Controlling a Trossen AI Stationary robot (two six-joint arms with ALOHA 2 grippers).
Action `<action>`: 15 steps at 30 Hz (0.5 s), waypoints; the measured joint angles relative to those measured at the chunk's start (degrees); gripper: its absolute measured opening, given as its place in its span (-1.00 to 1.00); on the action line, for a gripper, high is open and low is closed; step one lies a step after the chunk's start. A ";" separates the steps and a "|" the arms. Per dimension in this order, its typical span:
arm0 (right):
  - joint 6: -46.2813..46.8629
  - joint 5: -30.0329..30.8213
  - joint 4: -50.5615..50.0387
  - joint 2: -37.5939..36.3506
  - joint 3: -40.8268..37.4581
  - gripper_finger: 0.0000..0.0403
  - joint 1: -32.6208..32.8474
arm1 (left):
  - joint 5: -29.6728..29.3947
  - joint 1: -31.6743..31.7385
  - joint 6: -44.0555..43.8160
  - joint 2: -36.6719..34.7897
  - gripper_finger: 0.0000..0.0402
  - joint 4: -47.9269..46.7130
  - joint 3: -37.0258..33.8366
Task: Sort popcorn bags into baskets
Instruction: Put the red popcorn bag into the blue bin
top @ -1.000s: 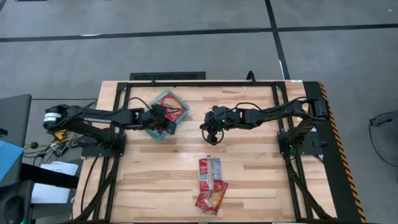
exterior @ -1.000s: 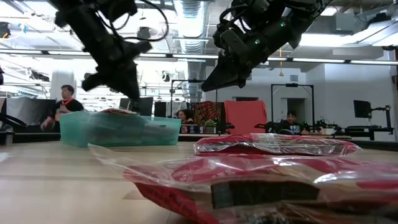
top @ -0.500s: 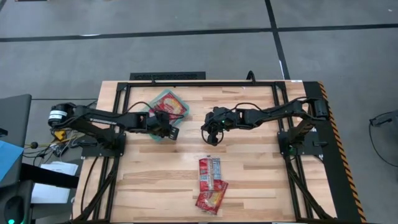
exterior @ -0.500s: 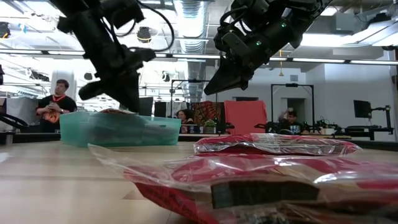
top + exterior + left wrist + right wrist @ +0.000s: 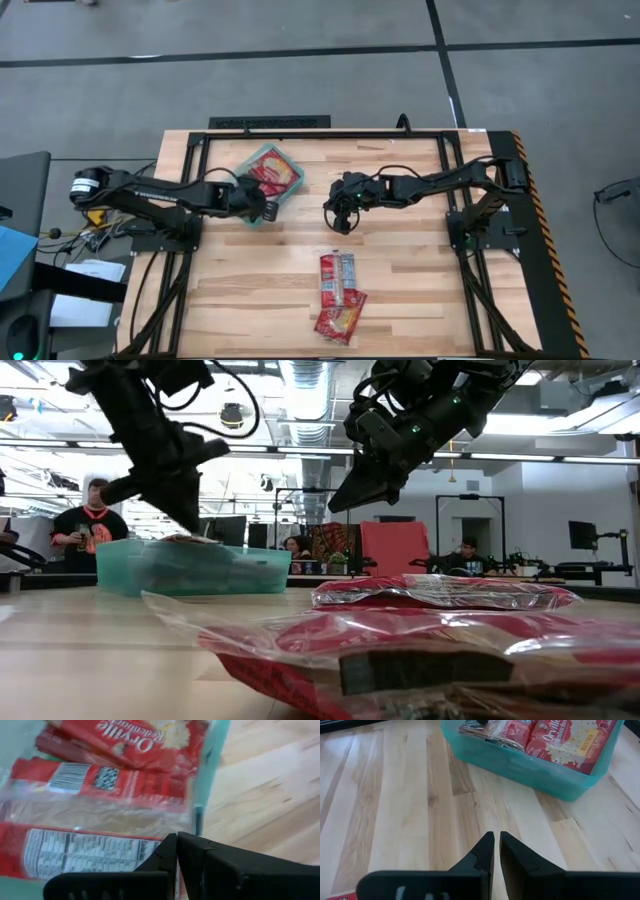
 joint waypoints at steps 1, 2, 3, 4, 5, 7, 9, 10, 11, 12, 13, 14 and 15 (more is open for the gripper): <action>0.08 0.00 0.02 0.00 0.00 -0.72 0.02 | 0.20 0.00 0.09 0.91 -1.00 0.06 0.01; 0.13 -0.01 -0.01 0.00 0.00 -0.72 0.06 | 1.11 0.00 0.35 1.64 -1.00 0.27 0.02; 0.17 -0.06 0.00 0.00 0.00 -0.72 0.10 | 1.85 0.00 0.73 2.20 -1.00 0.03 0.00; 0.18 -0.08 0.01 0.00 0.00 -0.72 0.11 | 2.42 0.00 1.23 2.89 -1.00 -0.07 0.00; 0.18 -0.09 -0.10 0.00 0.00 -0.72 0.11 | 3.34 0.00 1.40 3.69 -1.00 0.04 0.02; 0.22 -0.11 -0.37 0.00 0.00 -0.72 0.11 | 5.10 -0.06 1.18 4.66 -1.00 -1.11 0.03; 0.24 -0.11 -0.72 0.00 0.00 -0.72 0.11 | 6.30 -0.57 -0.08 4.72 -1.00 -3.32 0.35; 0.34 -0.11 -0.83 0.00 0.00 -0.72 0.13 | 6.52 -0.95 -0.87 4.60 -1.00 -4.14 0.47; 0.35 -0.09 -0.91 0.00 0.00 -0.72 0.19 | 6.60 -1.51 -1.63 4.26 -1.00 -5.35 0.66; 0.35 -0.09 -0.96 0.00 0.00 -0.72 0.29 | 6.63 -2.06 -2.43 3.79 -1.00 -7.07 1.12; 0.35 -0.10 -0.97 0.00 0.00 -0.72 0.40 | 6.71 -2.71 -3.17 3.26 -1.00 -8.47 1.57; 0.35 -0.10 -1.06 0.00 0.00 -0.72 0.55 | 6.92 -3.40 -3.89 2.75 -1.00 -9.78 2.10; 0.35 -0.09 -1.13 0.00 0.00 -0.72 0.73 | 6.91 -4.05 -4.37 2.49 -1.00 -10.98 2.66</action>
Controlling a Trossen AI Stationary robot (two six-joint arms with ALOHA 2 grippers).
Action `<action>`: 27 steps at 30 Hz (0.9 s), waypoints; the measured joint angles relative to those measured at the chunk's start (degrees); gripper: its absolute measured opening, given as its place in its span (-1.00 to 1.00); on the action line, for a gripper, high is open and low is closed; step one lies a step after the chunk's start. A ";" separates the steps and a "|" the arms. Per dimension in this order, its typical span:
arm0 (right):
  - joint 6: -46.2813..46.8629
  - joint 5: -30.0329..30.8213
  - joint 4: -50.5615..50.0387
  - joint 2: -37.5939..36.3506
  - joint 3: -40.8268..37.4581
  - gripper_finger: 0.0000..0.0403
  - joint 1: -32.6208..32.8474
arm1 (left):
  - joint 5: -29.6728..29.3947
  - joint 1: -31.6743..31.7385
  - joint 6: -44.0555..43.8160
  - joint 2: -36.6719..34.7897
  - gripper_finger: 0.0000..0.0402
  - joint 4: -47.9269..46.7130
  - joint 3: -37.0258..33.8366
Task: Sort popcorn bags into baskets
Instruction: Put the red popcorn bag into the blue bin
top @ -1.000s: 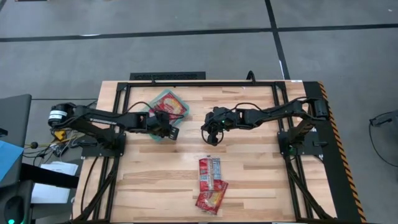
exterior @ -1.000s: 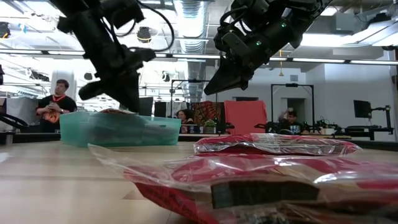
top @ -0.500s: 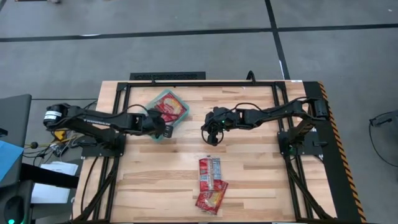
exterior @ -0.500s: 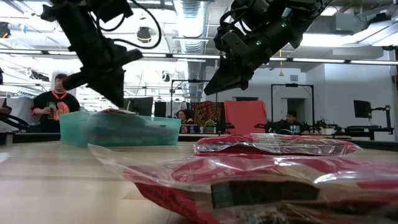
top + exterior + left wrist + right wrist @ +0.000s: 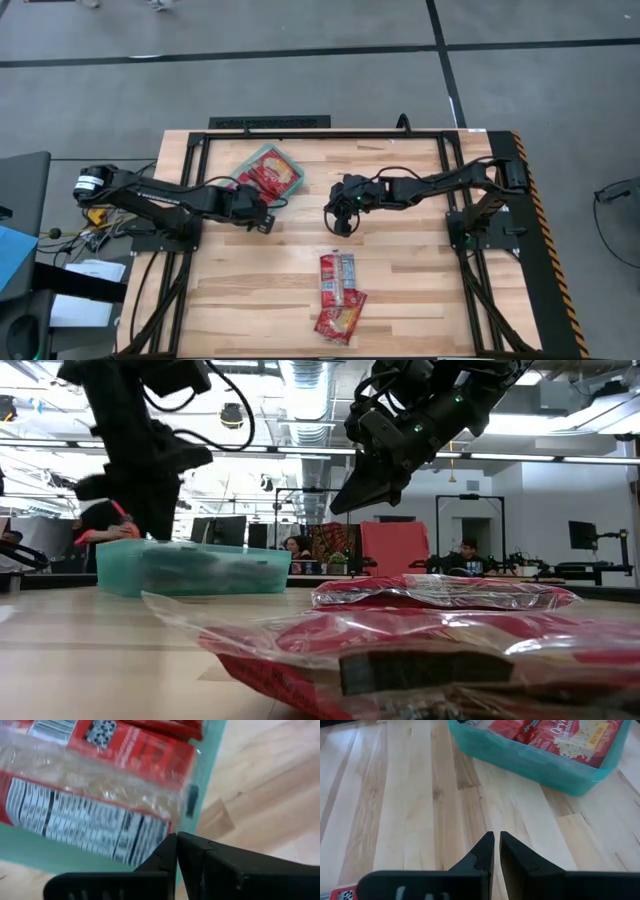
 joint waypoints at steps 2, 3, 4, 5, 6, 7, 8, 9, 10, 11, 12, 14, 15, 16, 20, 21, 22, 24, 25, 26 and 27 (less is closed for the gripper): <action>-0.02 -0.02 -0.01 0.00 0.00 -0.72 0.19 | 0.11 -1.15 -0.83 -0.56 -1.00 -2.15 0.84; -0.02 -0.02 -0.04 0.00 0.00 -0.72 0.21 | 0.14 -1.55 -1.07 -0.72 -1.00 -2.89 1.28; 0.00 -0.02 -0.31 0.00 0.00 -0.72 0.21 | 0.22 -1.86 -1.16 -0.75 -1.00 -2.90 1.58; 0.27 -0.02 -0.92 0.00 0.00 -0.72 0.19 | 0.48 -2.13 -1.10 -0.66 -1.00 -2.75 2.07; 1.07 -0.02 -1.82 0.00 0.00 -0.72 0.17 | 0.98 -2.38 -0.96 -0.66 -1.00 -2.71 2.69; 2.11 -0.36 -3.43 -0.13 0.00 -0.72 0.17 | 1.55 -2.58 -0.64 -0.66 -1.00 -2.73 3.47; 3.31 -1.23 -6.10 -0.57 0.00 -0.72 0.12 | 2.05 -2.91 -0.32 -0.66 -1.00 -2.43 4.34; 4.67 -2.08 -9.10 -0.93 0.00 -0.72 0.14 | 2.63 -3.26 0.13 -0.66 -1.00 -2.01 5.36; 6.49 -2.94 -11.99 -1.00 0.07 -0.72 0.35 | 3.05 -3.67 0.62 -0.66 -1.00 -1.37 6.38; 8.81 -3.79 -15.64 -0.98 0.13 -0.72 0.69 | 3.25 -4.19 1.33 -0.66 -1.00 -0.23 7.37; 11.35 -4.50 -20.04 -0.94 0.07 -0.72 1.27 | 3.40 -4.89 1.97 -0.68 -1.00 1.70 8.03; 16.71 -5.40 -27.38 -0.87 -0.11 -0.72 3.30 | 4.32 -6.68 3.47 -0.68 -0.96 8.00 8.34; 18.89 -5.46 -29.68 -0.87 -0.36 -0.72 4.71 | 4.77 -7.73 4.45 -0.62 -0.91 11.15 8.32; 20.86 -5.50 -31.26 -0.90 -0.84 -0.72 6.34 | 4.84 -8.65 4.86 -0.42 -0.86 14.36 8.14; 30.19 -4.67 -32.97 -0.87 -3.14 -0.72 13.53 | 6.45 -10.61 3.84 1.61 -0.54 20.90 6.46; 32.67 -3.94 -32.31 -0.87 -3.38 -0.72 15.21 | 7.08 -10.94 2.85 2.54 -0.44 21.95 5.83; 35.13 -3.37 -31.63 -0.87 -3.54 -0.72 16.72 | 7.62 -11.29 1.59 3.51 -0.34 22.50 5.20; 39.84 -1.74 -29.88 -0.09 -3.69 -0.72 19.66 | 8.24 -11.92 -0.52 5.92 -0.14 23.55 3.94; 41.97 -0.74 -28.66 0.24 -3.73 -0.72 20.88 | 8.25 -12.21 -1.21 7.61 -0.05 25.06 3.34; 43.90 0.32 -27.95 0.20 -3.78 -0.72 21.96 | 8.31 -12.41 -1.93 9.18 0.04 27.32 2.72; 45.71 1.15 -27.07 0.01 -3.76 -0.72 22.88 | 8.76 -12.41 -2.65 10.73 0.12 29.83 2.18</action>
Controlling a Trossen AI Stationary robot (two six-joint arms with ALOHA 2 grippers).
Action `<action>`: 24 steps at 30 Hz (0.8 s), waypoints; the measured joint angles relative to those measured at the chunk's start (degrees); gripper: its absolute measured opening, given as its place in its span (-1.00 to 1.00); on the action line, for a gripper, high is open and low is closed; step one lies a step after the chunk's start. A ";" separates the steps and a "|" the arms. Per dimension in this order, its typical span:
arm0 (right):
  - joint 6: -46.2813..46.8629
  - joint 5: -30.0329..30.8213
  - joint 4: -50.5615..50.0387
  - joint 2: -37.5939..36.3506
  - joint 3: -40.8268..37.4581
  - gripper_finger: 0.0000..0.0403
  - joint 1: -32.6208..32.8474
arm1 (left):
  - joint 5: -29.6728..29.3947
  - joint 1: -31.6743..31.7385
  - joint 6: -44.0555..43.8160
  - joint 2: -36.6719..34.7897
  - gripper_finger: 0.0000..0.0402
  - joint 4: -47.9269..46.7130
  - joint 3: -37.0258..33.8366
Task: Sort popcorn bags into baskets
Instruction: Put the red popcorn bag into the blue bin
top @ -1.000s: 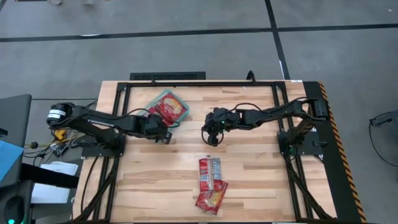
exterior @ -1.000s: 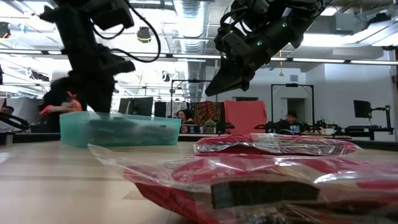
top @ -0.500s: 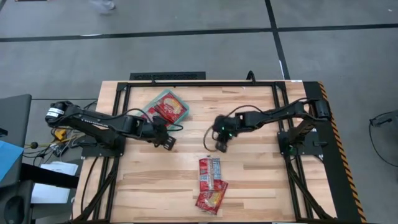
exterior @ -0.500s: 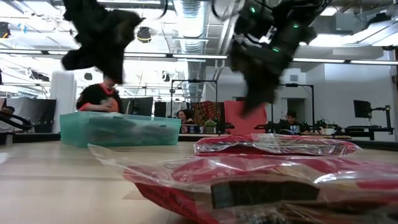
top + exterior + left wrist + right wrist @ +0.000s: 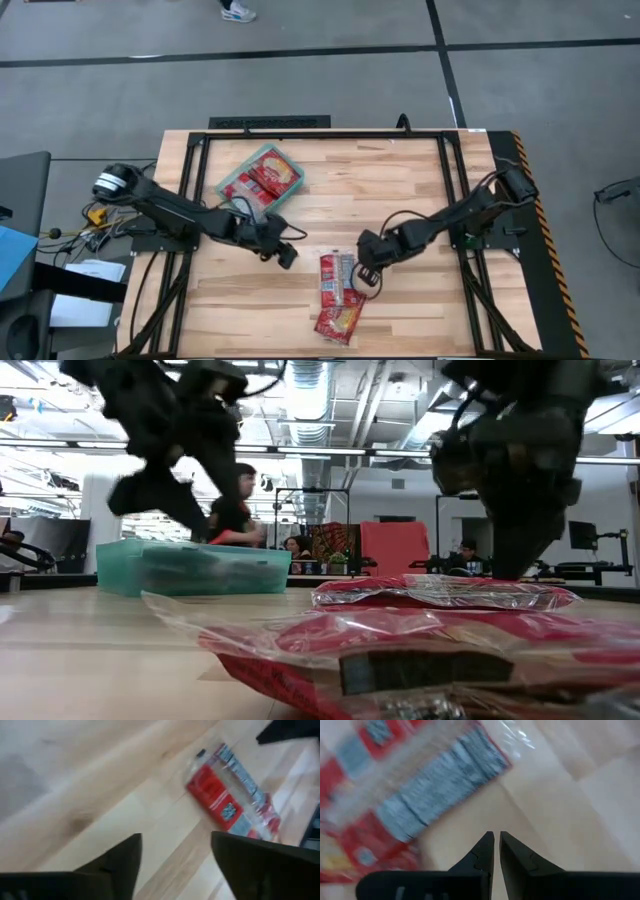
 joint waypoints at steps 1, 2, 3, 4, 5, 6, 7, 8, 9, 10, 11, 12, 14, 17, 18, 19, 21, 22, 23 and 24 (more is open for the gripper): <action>1.78 0.84 1.20 -0.02 0.06 -0.72 0.72 | 1.05 0.00 -0.20 1.83 0.19 3.61 -0.51; 3.67 1.81 1.75 0.01 0.09 -0.72 1.28 | 2.56 0.04 -0.25 3.71 0.24 7.69 -0.92; 5.29 2.84 2.19 0.01 0.09 -0.72 1.68 | 3.87 0.07 -0.24 5.80 0.29 11.05 -1.12; 6.70 4.09 2.32 0.01 0.09 -0.72 1.91 | 5.00 0.04 -0.27 8.09 0.33 14.29 -1.12; 8.02 5.24 2.47 0.03 0.07 -0.72 2.15 | 6.07 0.00 -0.38 10.22 0.36 17.30 -1.12; 9.22 6.02 2.78 0.06 0.07 -0.72 2.38 | 6.72 -0.10 -0.92 12.37 0.37 20.28 -1.12; 10.44 6.71 3.03 0.05 0.07 -0.72 2.53 | 7.57 -0.18 -1.93 14.71 0.38 23.72 -1.12; 11.54 7.11 3.18 0.05 0.07 -0.72 2.73 | 8.40 -0.22 -3.05 16.82 0.39 26.53 -1.12; 12.47 7.23 3.21 0.04 0.07 -0.72 2.93 | 9.07 -0.24 -3.99 18.95 0.39 29.02 -1.12; 13.26 7.78 3.47 0.04 0.07 -0.72 3.23 | 9.69 -0.35 -4.89 20.97 0.38 31.76 -1.16; 14.19 8.68 3.92 0.06 0.07 -0.72 3.57 | 9.90 -0.43 -5.92 22.57 0.38 35.03 -1.18; 15.18 9.79 4.32 0.04 0.07 -0.72 3.83 | 10.15 -0.44 -6.85 24.32 0.38 38.34 -0.97; 17.31 11.60 4.64 0.04 0.07 -0.72 4.27 | 10.30 -0.50 -7.87 26.72 0.37 42.52 -1.14; 19.23 13.39 5.50 0.32 0.07 -0.72 4.81 | 10.41 -0.54 -8.60 28.43 0.37 45.61 -0.62; 19.77 13.78 6.75 1.15 0.12 -0.72 4.95 | 10.25 -0.55 -8.08 28.44 0.37 45.65 -0.76; 20.26 13.99 7.88 2.12 0.15 -0.72 4.98 | 10.18 -0.56 -7.67 28.44 0.37 45.68 -0.79; 20.57 13.50 9.82 4.13 0.01 -0.72 4.98 | 10.17 -0.59 -7.11 28.48 0.37 45.91 -0.81; 20.52 12.88 12.59 5.64 0.06 -0.72 4.98 | 10.20 -0.59 -7.09 28.48 0.37 45.94 -0.81; 20.36 12.37 14.80 7.04 0.13 -0.72 4.98 | 10.23 -0.59 -7.14 28.52 0.37 46.00 -0.81; 20.36 12.11 16.57 8.19 0.13 -0.72 4.98 | 10.19 -0.59 -7.13 28.52 0.37 46.02 -0.82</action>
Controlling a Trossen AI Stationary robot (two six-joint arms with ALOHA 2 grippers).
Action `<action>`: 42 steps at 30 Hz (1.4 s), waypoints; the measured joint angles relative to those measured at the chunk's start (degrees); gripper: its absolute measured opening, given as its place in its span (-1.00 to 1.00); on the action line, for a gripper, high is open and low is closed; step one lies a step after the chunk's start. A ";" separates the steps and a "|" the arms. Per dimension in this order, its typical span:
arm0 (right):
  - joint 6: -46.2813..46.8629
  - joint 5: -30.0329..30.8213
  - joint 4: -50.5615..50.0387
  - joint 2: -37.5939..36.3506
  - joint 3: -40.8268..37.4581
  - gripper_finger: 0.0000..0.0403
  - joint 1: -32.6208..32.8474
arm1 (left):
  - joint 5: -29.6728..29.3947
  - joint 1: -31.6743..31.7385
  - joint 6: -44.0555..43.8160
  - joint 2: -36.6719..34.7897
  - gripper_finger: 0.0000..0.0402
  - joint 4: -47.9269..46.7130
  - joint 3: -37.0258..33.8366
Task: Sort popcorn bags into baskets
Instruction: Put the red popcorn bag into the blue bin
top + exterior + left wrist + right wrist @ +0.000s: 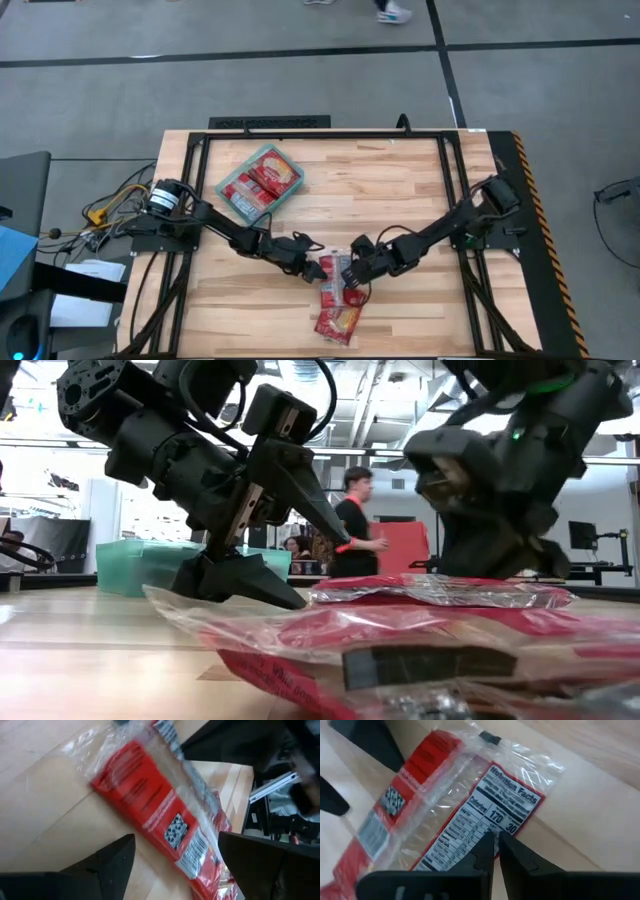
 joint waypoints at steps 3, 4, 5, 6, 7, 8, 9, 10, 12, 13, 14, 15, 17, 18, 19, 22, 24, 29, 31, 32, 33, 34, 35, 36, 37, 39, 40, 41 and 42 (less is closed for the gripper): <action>-0.68 -0.23 4.01 2.73 1.41 -0.72 -0.41 | -0.44 -0.24 0.02 0.00 0.37 -0.75 -0.05; -1.55 -0.67 4.29 3.53 2.19 -0.72 -0.74 | -0.80 -0.27 0.05 0.00 0.37 -0.84 -0.02; -2.77 -1.32 4.44 4.44 3.19 -0.72 -1.05 | -0.87 -0.27 0.17 0.00 0.37 -1.25 -0.01; -4.36 -2.11 4.55 4.97 4.11 -0.72 -1.41 | -0.84 -0.26 0.27 0.00 0.37 -1.22 -0.05; -5.98 -2.84 4.45 5.55 4.98 -0.72 -1.71 | -0.90 -0.24 0.42 0.00 0.37 -1.03 -0.12; -7.51 -3.54 4.04 6.24 6.05 -0.72 -2.07 | -0.93 -0.19 0.45 0.00 0.36 -1.26 -0.10; -8.79 -4.39 3.90 6.78 6.99 -0.72 -2.47 | -0.94 -0.15 0.45 0.00 0.36 -1.32 -0.10; -9.62 -5.19 3.75 7.14 7.70 -0.72 -2.81 | -0.95 -0.15 0.45 0.00 0.35 -1.17 -0.11; -11.15 -6.35 2.13 7.61 9.13 -0.72 -3.38 | -0.81 -0.13 0.14 0.00 0.32 -1.51 -0.01; -11.80 -6.67 1.21 7.66 9.59 -0.72 -3.57 | -0.57 -0.11 -0.02 -0.14 0.29 -1.45 -0.05; -12.43 -6.68 0.46 7.71 9.99 -0.72 -3.68 | -0.43 -0.11 -0.03 -0.22 0.25 -1.48 -0.04; -12.97 -6.59 -0.08 7.71 10.14 -0.72 -3.76 | -0.40 -0.11 -0.03 -0.22 0.21 -1.64 0.02; -14.16 -6.53 -0.86 7.59 10.27 -0.72 -4.04 | -0.42 -0.11 -0.14 -0.22 0.08 -1.68 0.02; -14.67 -6.20 -1.47 7.29 10.27 -0.72 -4.07 | -0.43 -0.10 -0.31 -0.22 0.01 -1.86 0.03; -15.11 -5.78 -2.19 6.95 10.27 -0.72 -4.11 | -0.44 -0.09 -0.57 -0.22 -0.08 -2.18 0.04; -15.48 -4.42 -3.81 5.75 10.20 -0.72 -4.27 | -0.62 -0.04 -1.31 -0.24 -0.37 -2.92 0.06; -15.71 -4.10 -4.07 4.41 10.25 -0.74 -4.28 | 0.96 0.15 -1.10 -0.80 -0.55 -3.00 -0.02; -15.78 -2.68 -6.43 1.94 10.27 -0.83 -3.63 | 6.47 0.88 2.23 -5.55 -0.82 -6.95 -0.62; -15.78 -2.21 -6.21 1.72 10.29 -0.88 -3.04 | 6.04 0.92 4.37 -8.87 -0.87 -11.92 -0.62; -15.78 -2.08 -6.62 1.48 10.25 -0.90 -2.68 | 5.16 0.74 5.08 -10.68 -0.88 -13.91 -0.51; -15.78 -2.01 -6.39 1.37 10.26 -0.92 -2.33 | 3.45 0.13 5.22 -12.07 -0.89 -15.98 -0.30; -15.75 -1.99 -5.91 1.33 10.27 -0.93 -1.98 | 1.65 -0.61 5.22 -13.00 -0.88 -18.52 -0.21; -15.38 -1.99 -6.03 1.33 10.27 -0.94 -1.64 | -0.25 -1.55 5.15 -13.55 -0.86 -20.83 -0.32; -15.04 -1.92 -6.29 1.33 10.27 -0.93 -1.27 | -1.23 -2.34 5.13 -13.53 -0.82 -21.62 -0.58; -14.70 -1.78 -6.44 1.33 10.27 -0.92 -0.96 | -1.64 -2.97 5.10 -13.31 -0.76 -21.01 -0.58; -12.91 -1.42 -6.96 1.31 10.29 -0.86 -0.60 | -1.99 -3.88 3.94 -13.06 -0.62 -18.09 -0.36; -11.72 -1.11 -7.96 1.31 10.30 -0.83 -0.42 | -2.63 -4.35 2.65 -12.33 -0.53 -16.80 -0.18; -10.66 -0.85 -9.17 1.31 10.28 -0.79 -0.20 | -3.28 -4.78 1.10 -11.45 -0.43 -16.31 -0.16; -10.00 -0.74 -10.22 1.31 10.25 -0.76 0.05 | -4.34 -5.37 -0.91 -10.52 -0.32 -16.77 -0.26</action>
